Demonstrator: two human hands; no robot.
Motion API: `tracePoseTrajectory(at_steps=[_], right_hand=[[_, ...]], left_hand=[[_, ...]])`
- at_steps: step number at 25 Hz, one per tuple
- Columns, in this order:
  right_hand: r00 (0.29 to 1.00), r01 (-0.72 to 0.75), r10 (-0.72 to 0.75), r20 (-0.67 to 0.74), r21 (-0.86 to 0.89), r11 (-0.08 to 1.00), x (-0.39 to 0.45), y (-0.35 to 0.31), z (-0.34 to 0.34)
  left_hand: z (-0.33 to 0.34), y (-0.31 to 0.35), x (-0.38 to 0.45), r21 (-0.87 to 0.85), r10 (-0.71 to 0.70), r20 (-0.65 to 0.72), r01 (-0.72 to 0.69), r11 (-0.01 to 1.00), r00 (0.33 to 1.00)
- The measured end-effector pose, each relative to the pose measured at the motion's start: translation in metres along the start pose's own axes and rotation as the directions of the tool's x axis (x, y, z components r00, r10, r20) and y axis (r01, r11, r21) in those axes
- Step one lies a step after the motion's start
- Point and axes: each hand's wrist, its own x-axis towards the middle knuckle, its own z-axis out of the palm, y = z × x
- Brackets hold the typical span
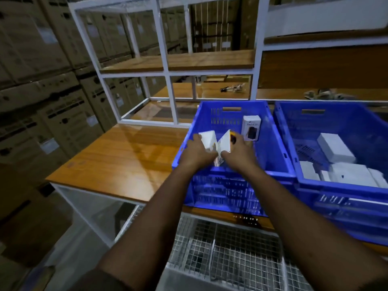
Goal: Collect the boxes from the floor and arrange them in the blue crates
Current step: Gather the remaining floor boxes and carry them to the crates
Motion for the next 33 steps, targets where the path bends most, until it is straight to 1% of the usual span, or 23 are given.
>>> tracePoseTrajectory(at_steps=[2,4,5,6,8,11,12,13,14,16,18,20,23,26,27,29,31,33], right_hand=[[0.996,-0.041,0.052,0.068,-0.148,0.988,0.004,-0.006,0.007],[0.977,-0.096,0.138,0.162,-0.243,0.965,0.012,-0.014,0.011],[0.963,-0.113,0.171,0.207,-0.263,0.958,0.014,-0.020,0.011],[0.954,-0.097,0.169,0.246,-0.278,0.956,0.017,-0.022,0.012],[0.930,-0.008,0.139,0.340,-0.359,0.933,0.015,-0.029,0.012],[0.847,0.147,0.135,0.515,-0.470,0.870,0.010,-0.038,0.013],[0.836,0.167,0.135,0.532,-0.480,0.861,0.013,-0.036,0.014],[0.828,0.161,0.149,0.540,-0.484,0.860,0.014,-0.036,0.016],[0.818,0.156,0.165,0.551,-0.490,0.858,0.014,-0.036,0.016],[0.798,0.146,0.196,0.569,-0.499,0.854,0.014,-0.035,0.018],[0.792,0.160,0.195,0.579,-0.505,0.848,0.015,-0.035,0.019],[0.818,0.188,0.170,0.550,-0.535,0.823,0.016,-0.033,0.020],[0.868,0.152,0.160,0.471,-0.558,0.816,0.019,-0.028,0.024],[0.945,0.059,0.115,0.308,-0.503,0.862,0.019,-0.020,0.026],[0.968,0.054,0.071,0.242,-0.473,0.879,0.018,-0.018,0.027],[0.991,0.096,-0.045,0.129,-0.425,0.900,0.016,-0.017,0.028],[0.982,0.189,-0.184,0.052,-0.401,0.896,0.012,-0.015,0.029],[0.948,0.286,-0.316,-0.027,-0.359,0.888,0.006,-0.013,0.028]], left_hand=[[0.009,-0.004,0.014,0.201,-0.038,0.121,0.013,0.980,0.992],[0.012,-0.006,0.023,0.268,-0.081,0.188,0.028,0.963,0.979],[0.011,-0.007,0.026,0.285,-0.100,0.208,0.037,0.958,0.973],[0.008,-0.006,0.026,0.298,-0.116,0.238,0.041,0.954,0.964],[0.003,-0.007,0.029,0.315,-0.111,0.297,0.013,0.949,0.948],[0.003,-0.009,0.033,0.249,-0.074,0.389,-0.027,0.968,0.918],[0.002,-0.010,0.033,0.247,-0.068,0.409,-0.038,0.968,0.910],[0.002,-0.010,0.033,0.243,-0.076,0.410,-0.029,0.970,0.909],[0.003,-0.009,0.033,0.260,-0.077,0.382,-0.027,0.965,0.921],[0.001,-0.008,0.033,0.359,-0.008,0.290,-0.101,0.928,0.957],[0.005,-0.008,0.035,0.486,0.059,0.249,-0.177,0.856,0.967],[0.005,-0.010,0.037,0.504,0.084,0.197,-0.174,0.846,0.977],[0.002,-0.015,0.040,0.498,0.086,0.173,-0.163,0.852,0.981],[0.004,-0.017,0.036,0.464,0.105,0.093,-0.137,0.875,0.990],[0.007,-0.018,0.034,0.424,0.114,0.044,-0.122,0.897,0.992],[0.009,-0.018,0.026,0.309,0.136,-0.067,-0.109,0.945,0.988],[0.008,-0.020,0.021,0.212,0.151,-0.160,-0.115,0.970,0.975],[0.005,-0.021,0.013,0.147,0.164,-0.213,-0.134,0.980,0.963]])
